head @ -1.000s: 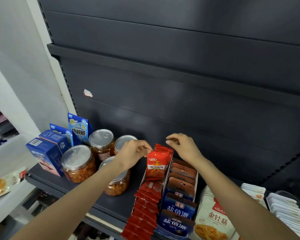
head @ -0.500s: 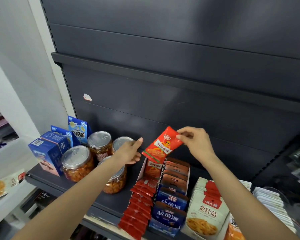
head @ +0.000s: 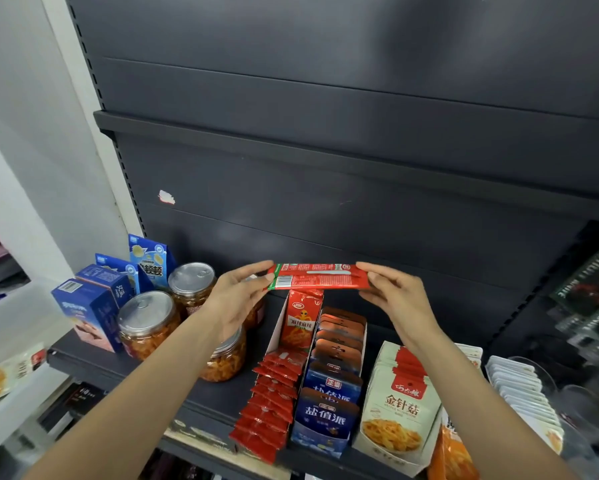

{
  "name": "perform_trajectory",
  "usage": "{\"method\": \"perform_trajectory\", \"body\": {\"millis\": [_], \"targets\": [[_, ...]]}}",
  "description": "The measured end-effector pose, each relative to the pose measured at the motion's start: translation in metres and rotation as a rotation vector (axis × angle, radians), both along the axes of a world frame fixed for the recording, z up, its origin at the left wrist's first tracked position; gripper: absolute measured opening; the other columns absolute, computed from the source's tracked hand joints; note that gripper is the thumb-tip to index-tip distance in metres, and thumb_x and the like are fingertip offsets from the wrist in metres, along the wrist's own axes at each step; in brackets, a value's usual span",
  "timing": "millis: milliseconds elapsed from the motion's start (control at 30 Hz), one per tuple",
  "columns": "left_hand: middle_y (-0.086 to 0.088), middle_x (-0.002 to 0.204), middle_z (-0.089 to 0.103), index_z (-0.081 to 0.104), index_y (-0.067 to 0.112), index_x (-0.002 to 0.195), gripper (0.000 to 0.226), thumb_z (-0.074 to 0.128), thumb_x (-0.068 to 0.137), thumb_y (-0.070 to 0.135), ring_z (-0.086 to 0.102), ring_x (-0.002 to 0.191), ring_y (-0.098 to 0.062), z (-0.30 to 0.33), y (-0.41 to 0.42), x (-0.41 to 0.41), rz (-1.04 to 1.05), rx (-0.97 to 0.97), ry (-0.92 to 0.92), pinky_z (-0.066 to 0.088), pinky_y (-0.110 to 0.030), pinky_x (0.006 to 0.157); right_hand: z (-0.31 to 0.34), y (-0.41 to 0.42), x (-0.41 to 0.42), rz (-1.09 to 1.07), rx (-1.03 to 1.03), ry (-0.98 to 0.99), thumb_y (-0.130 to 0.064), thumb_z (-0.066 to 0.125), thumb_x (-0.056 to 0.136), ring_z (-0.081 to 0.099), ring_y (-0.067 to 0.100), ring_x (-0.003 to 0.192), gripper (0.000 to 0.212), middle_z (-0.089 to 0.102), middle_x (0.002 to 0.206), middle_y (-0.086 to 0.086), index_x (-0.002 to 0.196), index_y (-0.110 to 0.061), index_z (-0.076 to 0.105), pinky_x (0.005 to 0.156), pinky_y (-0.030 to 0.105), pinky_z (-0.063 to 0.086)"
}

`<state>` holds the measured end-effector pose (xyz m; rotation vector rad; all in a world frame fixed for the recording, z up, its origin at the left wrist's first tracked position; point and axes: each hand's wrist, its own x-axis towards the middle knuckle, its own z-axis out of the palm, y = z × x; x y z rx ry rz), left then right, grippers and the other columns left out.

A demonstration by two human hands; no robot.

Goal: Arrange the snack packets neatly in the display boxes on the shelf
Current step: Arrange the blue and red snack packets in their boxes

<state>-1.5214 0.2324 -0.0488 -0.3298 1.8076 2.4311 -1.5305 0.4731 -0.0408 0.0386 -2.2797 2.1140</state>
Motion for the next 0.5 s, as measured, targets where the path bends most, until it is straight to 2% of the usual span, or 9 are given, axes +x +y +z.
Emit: {"method": "perform_trajectory", "body": {"millis": [67, 133, 300, 400, 500], "targets": [[-0.006, 0.105, 0.066, 0.06, 0.014, 0.121, 0.034, 0.056, 0.09, 0.002, 0.062, 0.102, -0.015, 0.0, -0.001, 0.004, 0.016, -0.112, 0.098, 0.052, -0.025, 0.084, -0.004, -0.001, 0.005, 0.017, -0.083, -0.076, -0.016, 0.05, 0.095, 0.062, 0.016, 0.106, 0.024, 0.066, 0.11, 0.002, 0.114, -0.017, 0.065, 0.084, 0.028, 0.055], [-0.001, 0.105, 0.068, 0.06, 0.02, 0.121, 0.037, 0.058, 0.089, 0.001, 0.063, 0.102, -0.014, -0.001, -0.003, 0.006, -0.002, -0.222, 0.205, 0.051, -0.028, 0.087, -0.008, -0.002, 0.008, 0.016, -0.046, -0.069, -0.017, 0.056, 0.092, 0.06, 0.017, 0.11, 0.026, 0.064, 0.113, 0.001, 0.116, -0.021, 0.063, 0.086, 0.035, 0.055], [0.015, 0.095, 0.07, 0.059, 0.029, 0.113, 0.045, 0.06, 0.085, -0.006, 0.066, 0.097, -0.006, -0.003, -0.008, 0.011, -0.043, -0.362, 0.383, 0.055, -0.02, 0.074, -0.011, -0.008, 0.012, 0.008, -0.052, -0.02, -0.011, 0.061, 0.089, 0.06, 0.018, 0.111, 0.032, 0.063, 0.114, 0.001, 0.113, -0.032, 0.061, 0.088, 0.042, 0.055], [0.011, 0.099, 0.07, 0.058, 0.029, 0.114, 0.047, 0.06, 0.084, -0.007, 0.066, 0.1, -0.012, -0.005, -0.011, 0.012, -0.046, -0.375, 0.422, 0.056, -0.025, 0.079, -0.013, -0.009, 0.015, 0.006, -0.073, 0.001, -0.012, 0.058, 0.09, 0.058, 0.019, 0.113, 0.028, 0.062, 0.118, 0.001, 0.108, -0.033, 0.064, 0.088, 0.043, 0.054], [0.001, 0.109, 0.068, 0.059, 0.029, 0.117, 0.048, 0.059, 0.085, -0.006, 0.063, 0.107, -0.019, -0.01, -0.014, 0.01, -0.029, -0.356, 0.389, 0.053, -0.036, 0.088, -0.014, -0.008, 0.016, 0.004, -0.08, 0.03, -0.011, 0.051, 0.095, 0.061, 0.015, 0.11, 0.025, 0.065, 0.115, 0.001, 0.107, -0.028, 0.065, 0.088, 0.037, 0.054]]}}
